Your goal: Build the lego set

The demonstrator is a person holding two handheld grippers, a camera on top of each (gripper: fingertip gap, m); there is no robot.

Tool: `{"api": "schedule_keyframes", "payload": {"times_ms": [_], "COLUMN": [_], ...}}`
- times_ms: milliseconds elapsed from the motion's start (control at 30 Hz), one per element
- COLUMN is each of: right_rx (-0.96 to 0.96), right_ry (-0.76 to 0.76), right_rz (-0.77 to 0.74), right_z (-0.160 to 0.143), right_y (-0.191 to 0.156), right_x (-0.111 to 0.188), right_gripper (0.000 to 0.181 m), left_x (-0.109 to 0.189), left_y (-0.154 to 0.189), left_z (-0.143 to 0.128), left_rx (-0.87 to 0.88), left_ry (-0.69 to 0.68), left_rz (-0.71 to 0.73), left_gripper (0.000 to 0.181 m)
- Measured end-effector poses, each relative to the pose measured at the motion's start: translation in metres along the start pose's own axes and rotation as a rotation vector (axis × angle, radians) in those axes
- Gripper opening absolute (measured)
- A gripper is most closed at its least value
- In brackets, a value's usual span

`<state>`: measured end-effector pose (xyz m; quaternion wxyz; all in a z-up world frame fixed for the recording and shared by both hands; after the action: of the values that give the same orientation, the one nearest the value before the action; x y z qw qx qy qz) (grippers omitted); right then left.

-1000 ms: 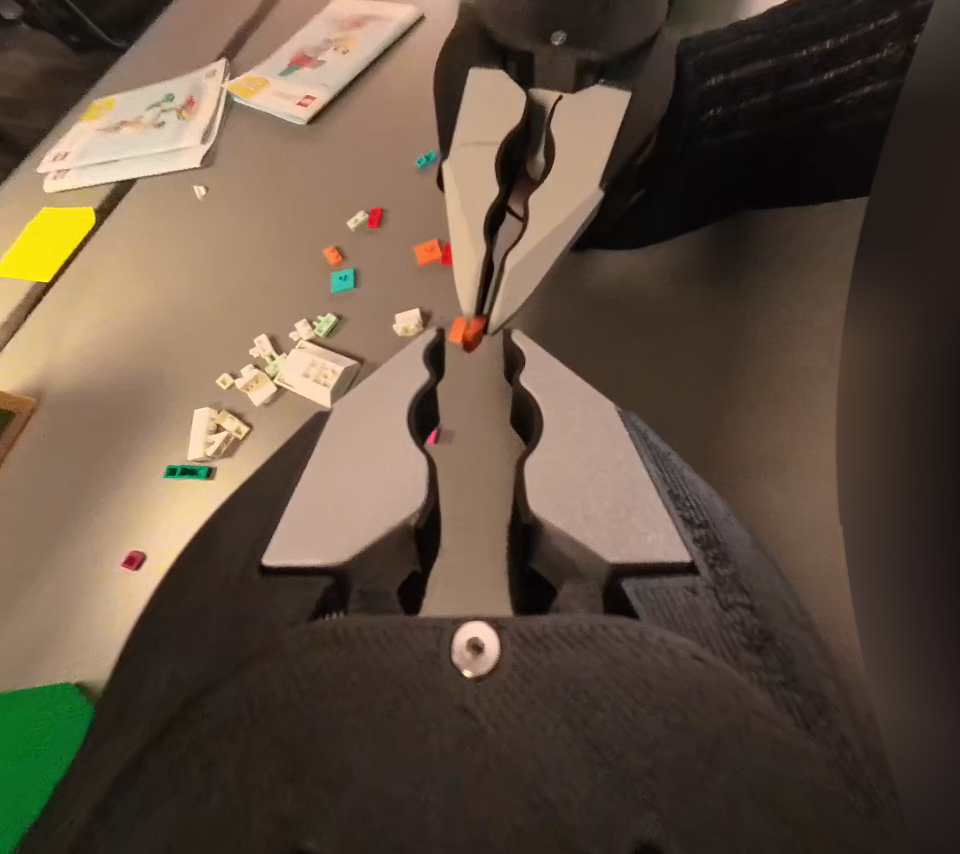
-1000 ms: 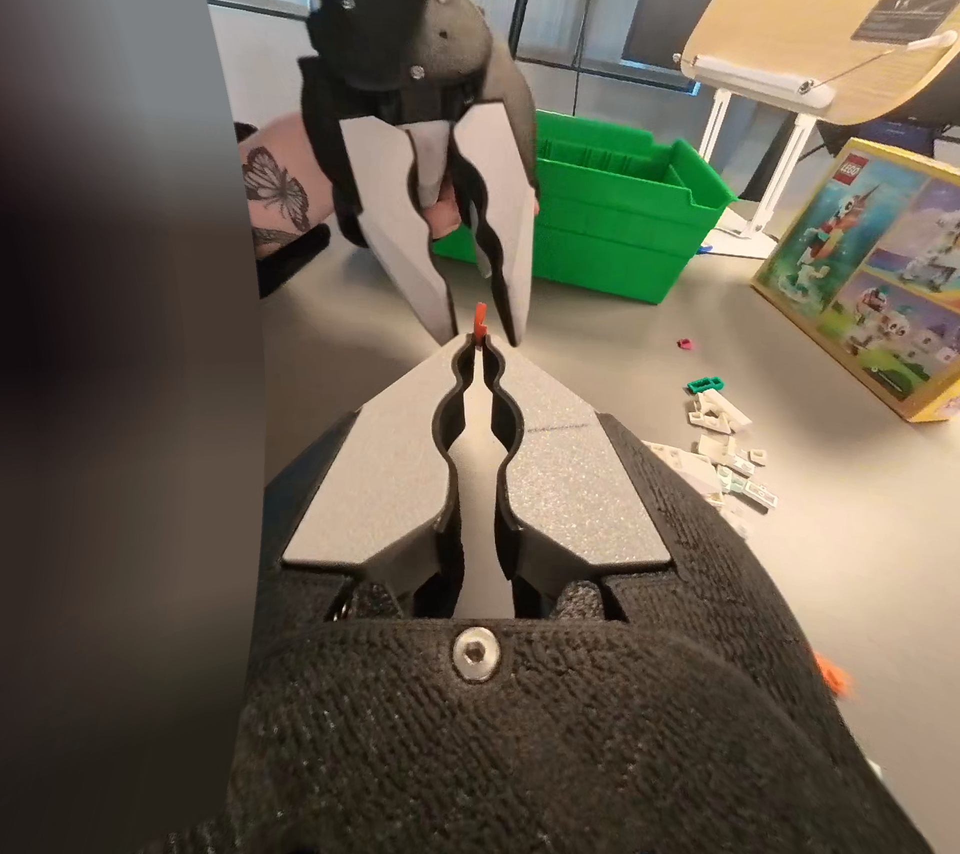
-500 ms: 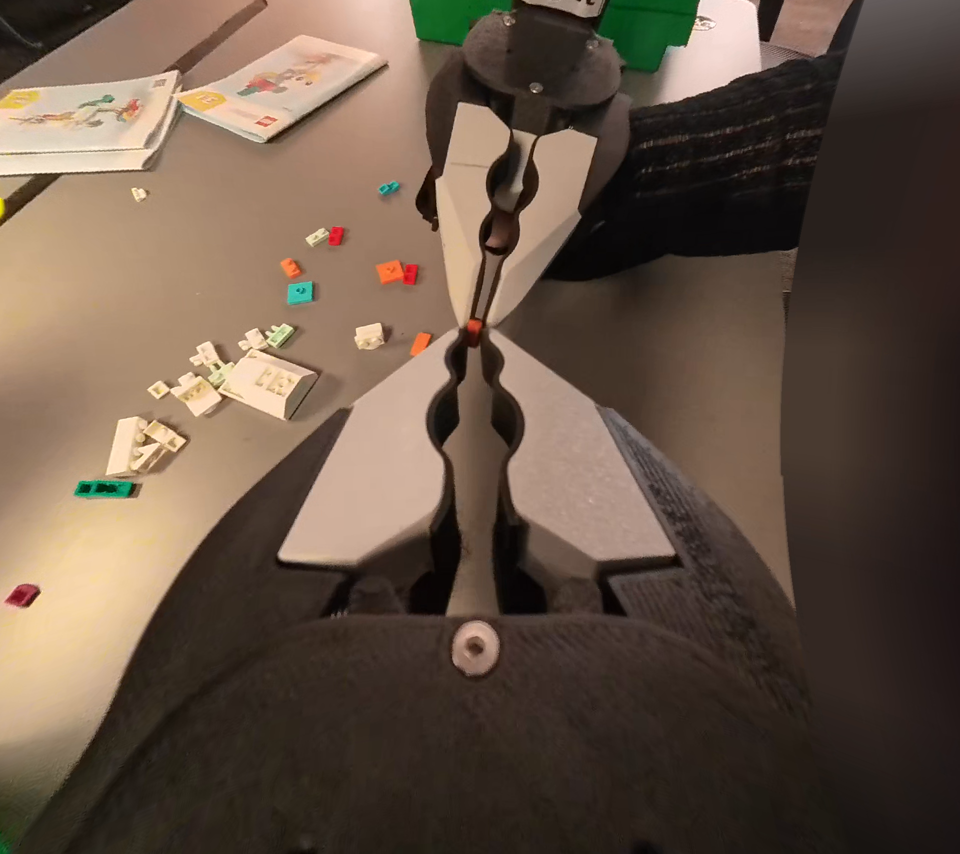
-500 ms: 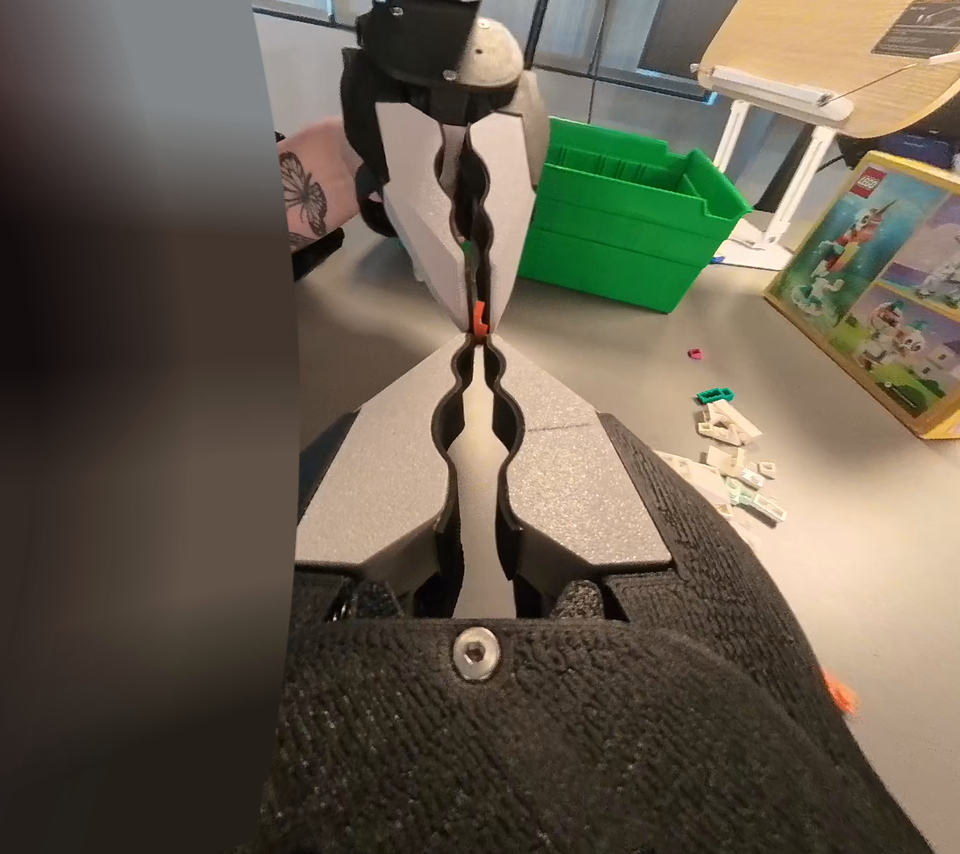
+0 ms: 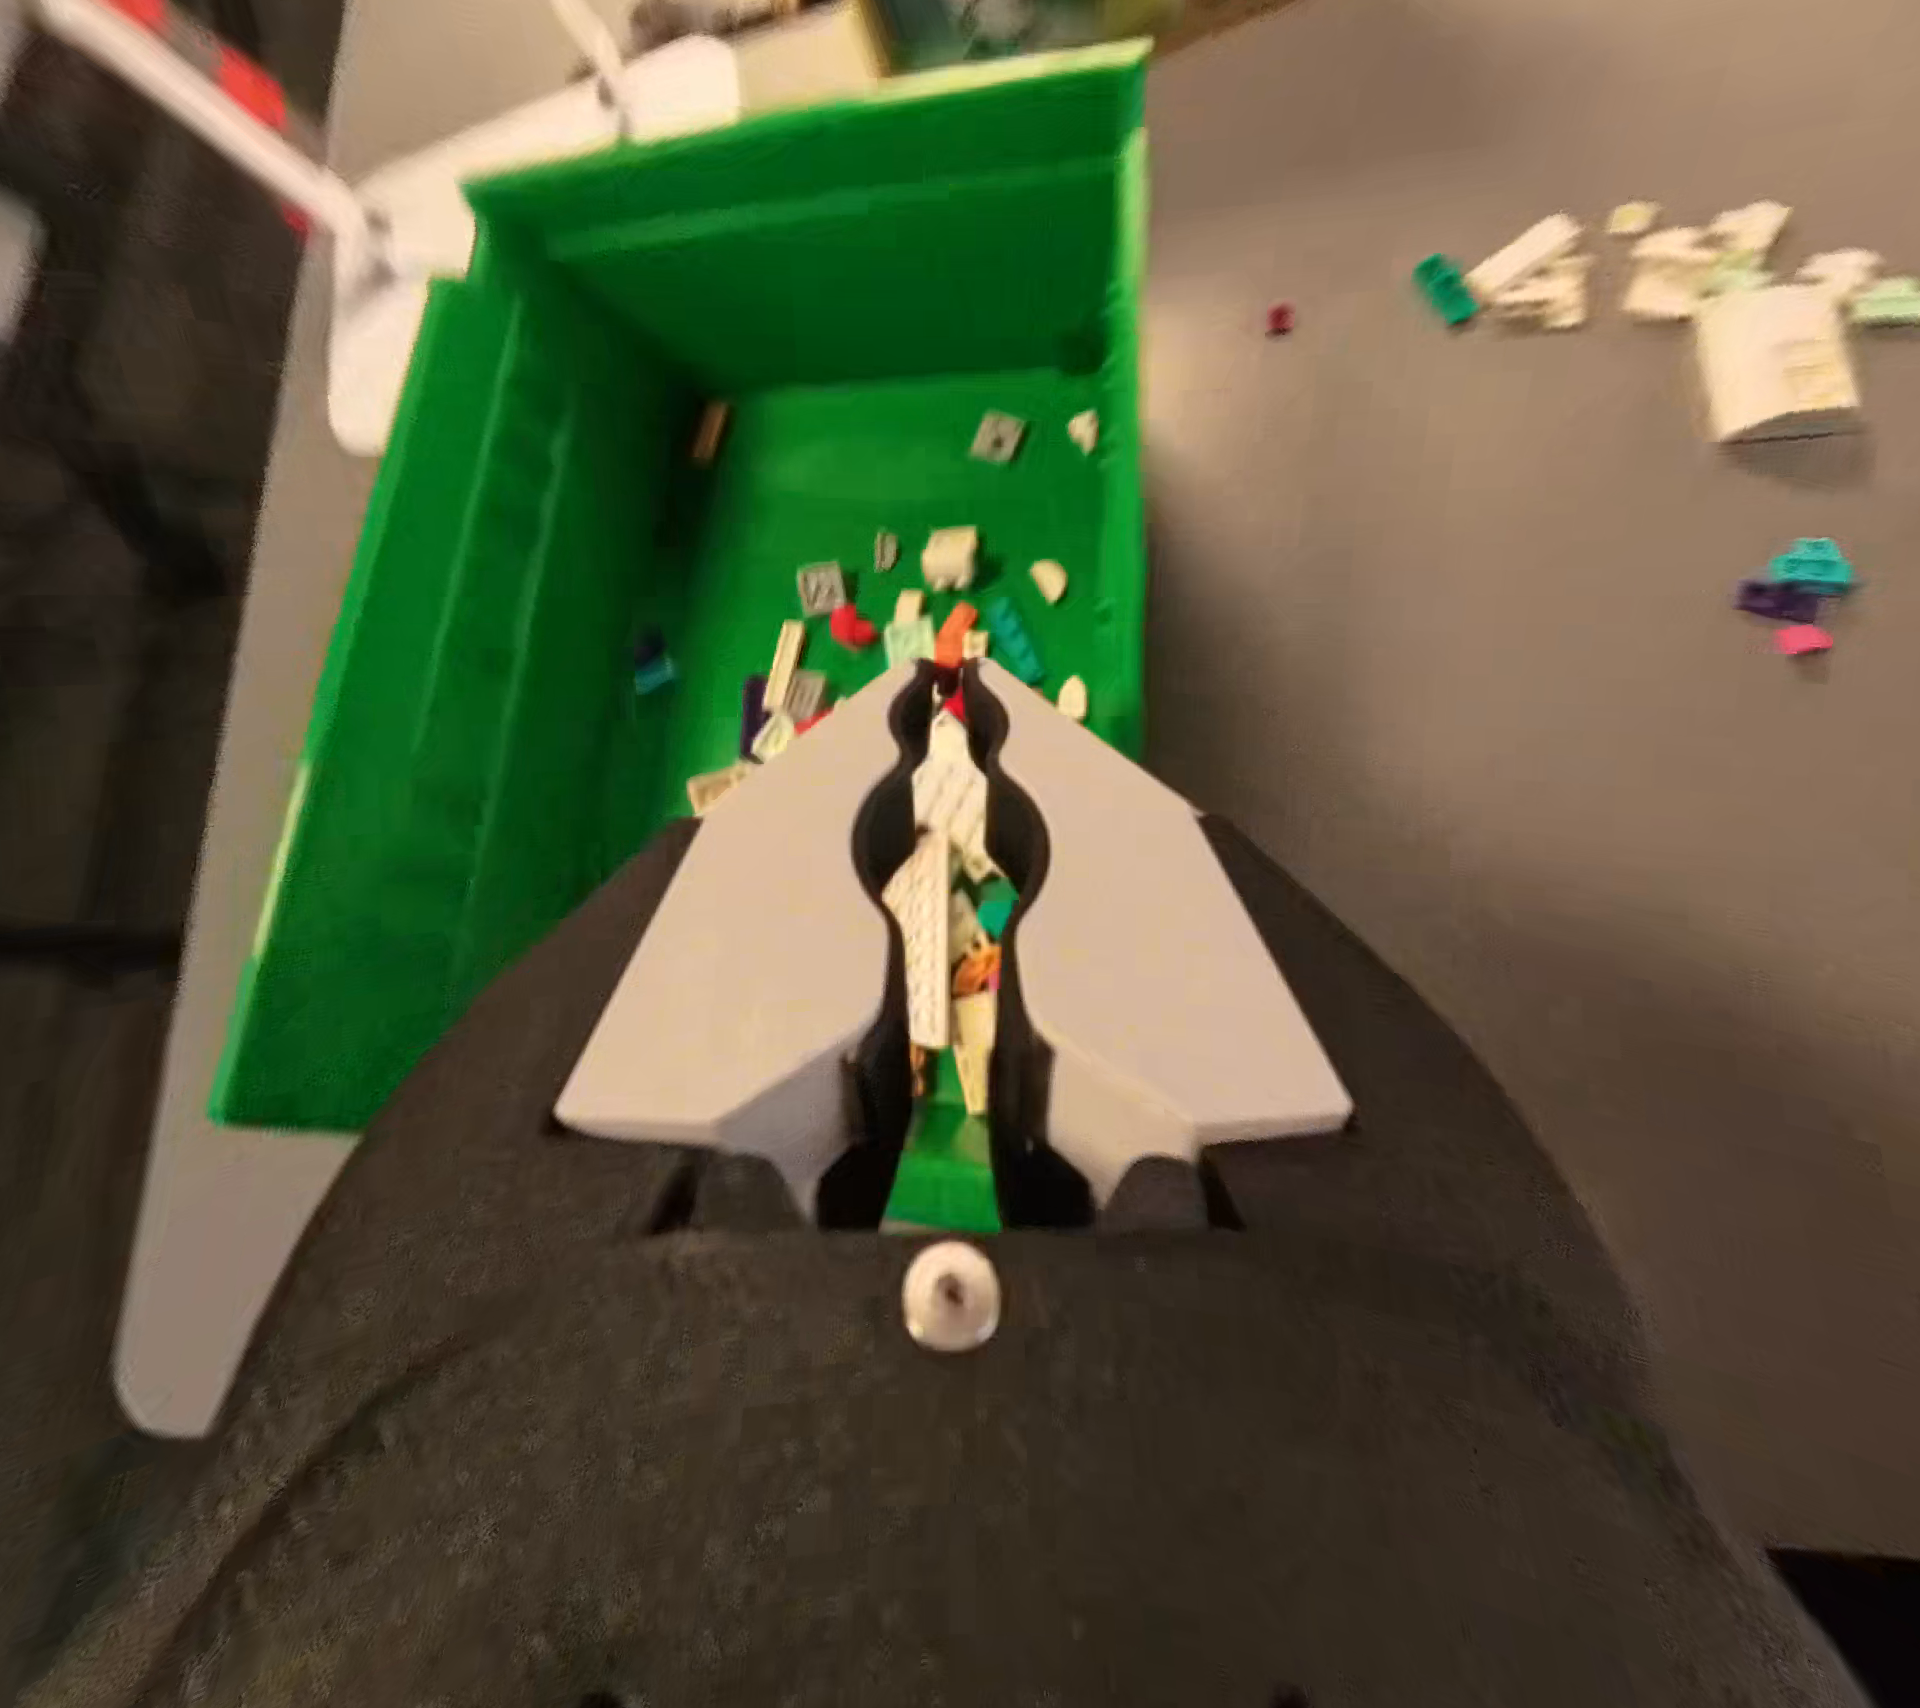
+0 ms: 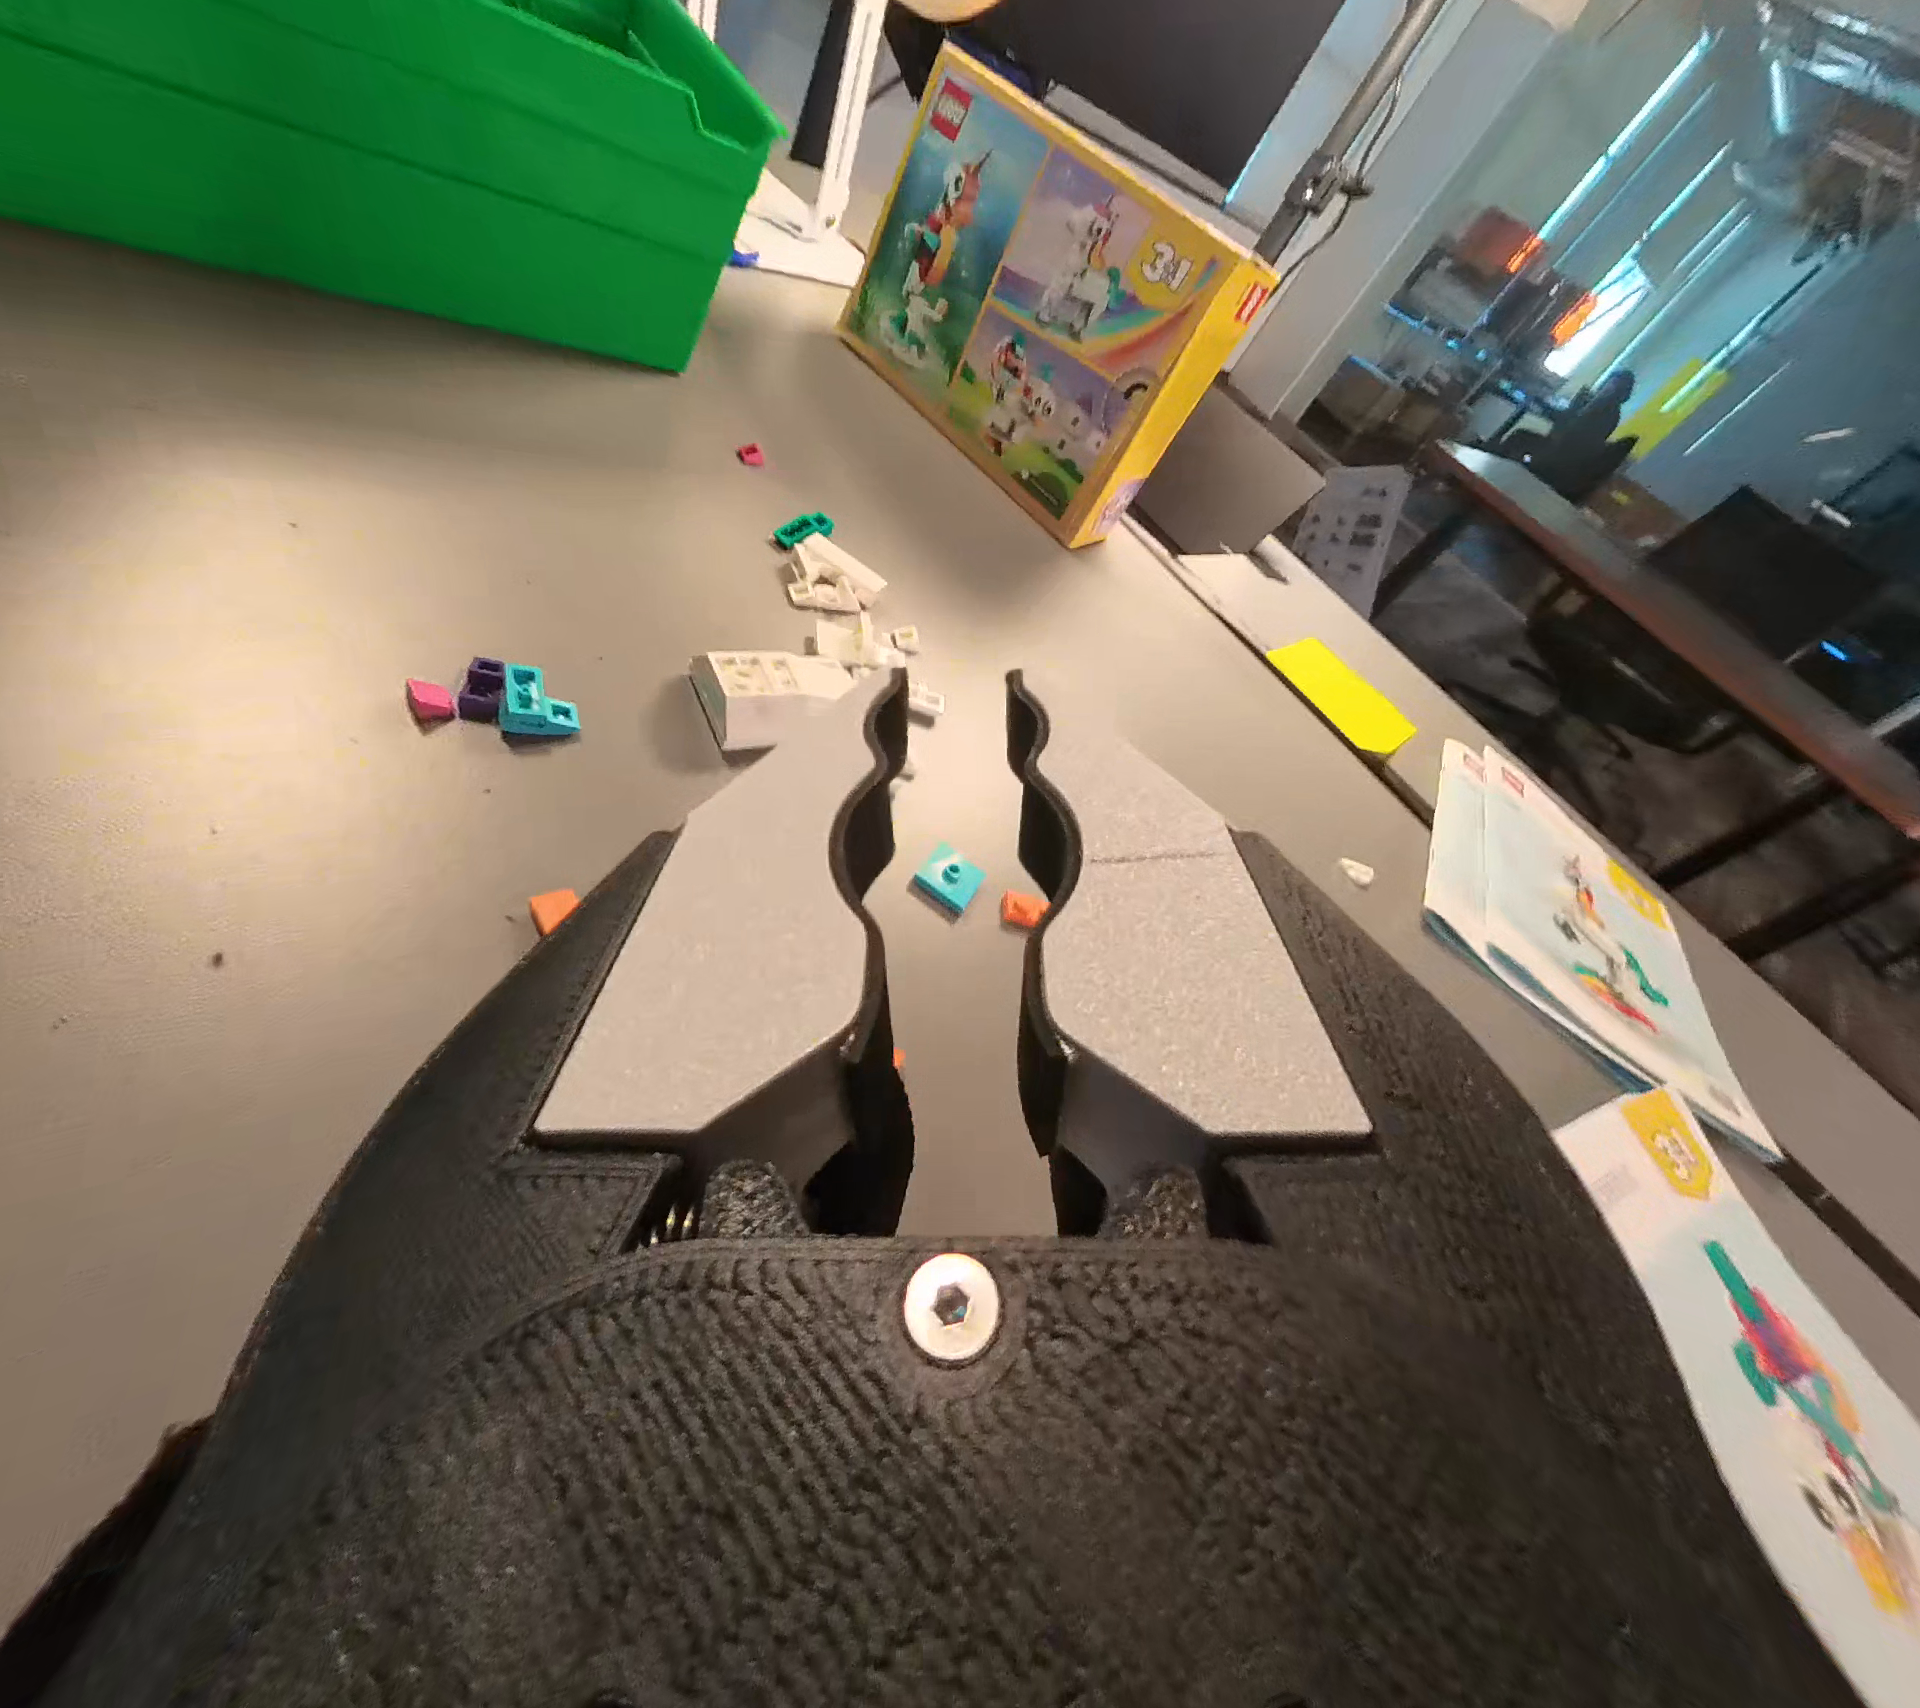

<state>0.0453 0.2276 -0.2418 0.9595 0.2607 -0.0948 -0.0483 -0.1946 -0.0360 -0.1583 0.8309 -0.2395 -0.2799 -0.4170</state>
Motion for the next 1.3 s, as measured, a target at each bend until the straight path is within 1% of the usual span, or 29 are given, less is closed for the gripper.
{"api": "schedule_keyframes", "payload": {"times_ms": [33, 67, 133, 167, 233, 267, 333, 367, 400, 433, 467, 500, 533, 567, 600, 667, 733, 800, 900, 1033, 1167, 1233, 1300], "right_rx": [-0.001, -0.005, -0.017, -0.024, -0.037, -0.042, -0.047, -0.049, -0.050, -0.052, -0.053, -0.053, -0.053, -0.051, -0.049, -0.043, -0.029, -0.017, -0.011, 0.025, 0.058, 0.089, 0.147], "right_ry": [-0.007, -0.011, -0.012, -0.010, -0.010, -0.011, -0.013, -0.011, -0.009, -0.006, -0.005, -0.005, -0.006, -0.008, -0.009, -0.008, 0.001, 0.027, 0.049, 0.050, 0.057, 0.040, 0.014], "right_rz": [0.002, 0.004, 0.004, 0.006, 0.006, 0.005, 0.000, -0.003, -0.007, -0.010, -0.011, -0.011, -0.010, -0.009, -0.008, 0.001, 0.025, 0.072, 0.142, 0.201, 0.285, 0.336, 0.379], "right_z": [-0.001, -0.002, -0.004, -0.004, -0.006, -0.006, -0.008, -0.008, -0.008, -0.008, -0.008, -0.009, -0.009, -0.009, -0.010, -0.010, -0.010, -0.007, -0.004, -0.003, -0.002, -0.002, -0.003], "right_y": [0.000, 0.000, 0.001, 0.002, 0.003, 0.003, 0.005, 0.005, 0.006, 0.007, 0.007, 0.008, 0.008, 0.008, 0.008, 0.008, 0.006, 0.002, -0.004, -0.011, -0.019, -0.024, -0.032], "right_x": [-0.001, -0.001, -0.001, -0.001, -0.001, -0.001, -0.001, -0.001, 0.000, 0.000, 0.000, 0.000, 0.001, 0.001, 0.001, 0.001, 0.000, 0.000, -0.001, -0.002, -0.002, -0.003, -0.004], "right_gripper": [0.017, 0.016, 0.015, 0.015, 0.015, 0.015, 0.014, 0.014, 0.014, 0.014, 0.014, 0.014, 0.014, 0.014, 0.014, 0.014, 0.014, 0.015, 0.015, 0.016, 0.020, 0.024, 0.028], "left_x": [-0.005, -0.010, -0.018, -0.021, -0.022, -0.020, -0.012, -0.006, -0.002, 0.001, 0.003, 0.002, 0.001, -0.004, -0.012, -0.038, -0.060, -0.077, -0.095, -0.106, -0.113, -0.115, -0.114], "left_y": [-0.010, -0.019, -0.029, -0.031, -0.031, -0.029, -0.020, -0.009, 0.006, 0.026, 0.050, 0.076, 0.100, 0.121, 0.136, 0.154, 0.161, 0.163, 0.165, 0.171, 0.176, 0.176, 0.176], "left_z": [-0.005, -0.010, -0.019, -0.022, -0.022, -0.020, -0.007, 0.001, 0.009, 0.015, 0.017, 0.017, 0.014, 0.011, 0.008, 0.005, 0.003, 0.005, 0.008, 0.009, 0.004, 0.002, 0.001], "left_rx": [0.062, 0.119, 0.188, 0.202, 0.184, 0.163, 0.103, 0.047, -0.029, -0.118, -0.214, -0.306, -0.386, -0.458, -0.513, -0.593, -0.644, -0.660, -0.670, -0.696, -0.739, -0.749, -0.756], "left_ry": [-0.040, -0.087, -0.169, -0.188, -0.187, -0.164, -0.050, 0.032, 0.117, 0.191, 0.242, 0.263, 0.261, 0.251, 0.235, 0.162, 0.090, 0.040, -0.029, -0.080, -0.153, -0.172, -0.167], "left_rz": [0.008, 0.024, 0.023, 0.019, 0.057, 0.083, 0.117, 0.104, 0.051, -0.051, -0.200, -0.378, -0.558, -0.709, -0.799, -0.852, -0.901, -0.925, -0.954, -0.992, -0.979, -0.957, -0.967], "left_gripper": [0.013, 0.032, 0.060, 0.066, 0.067, 0.068, 0.063, 0.061, 0.058, 0.053, 0.047, 0.044, 0.040, 0.037, 0.035, 0.033, 0.030, 0.028, 0.023, 0.018, 0.018, 0.018, 0.014]}}
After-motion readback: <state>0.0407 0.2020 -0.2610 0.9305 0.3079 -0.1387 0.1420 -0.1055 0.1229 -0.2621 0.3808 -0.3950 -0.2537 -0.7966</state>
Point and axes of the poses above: each gripper's, where its closed fingertips meet, x back along the fingers, z out of its top, y = z × x across the jaws, the point moved 9 cm from there along x, back along the fingers, and after that the axes turned 5 degrees about x, right-handed, at the moved point
